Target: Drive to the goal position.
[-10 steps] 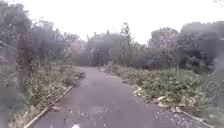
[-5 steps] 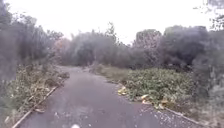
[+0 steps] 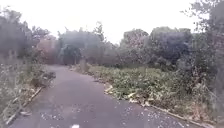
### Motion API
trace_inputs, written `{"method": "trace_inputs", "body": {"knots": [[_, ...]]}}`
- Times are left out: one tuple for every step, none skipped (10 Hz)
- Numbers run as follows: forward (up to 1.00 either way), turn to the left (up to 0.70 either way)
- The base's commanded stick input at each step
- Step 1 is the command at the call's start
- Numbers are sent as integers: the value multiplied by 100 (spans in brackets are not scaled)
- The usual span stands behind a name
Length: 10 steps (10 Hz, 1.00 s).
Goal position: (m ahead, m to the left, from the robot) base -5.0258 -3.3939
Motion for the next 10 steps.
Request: {"method": "trace_inputs", "body": {"knots": [[0,-60],[0,-60],[0,-60],[0,-60],[0,-60],[0,-60],[0,-60],[0,-60],[0,-60],[0,-60]]}}
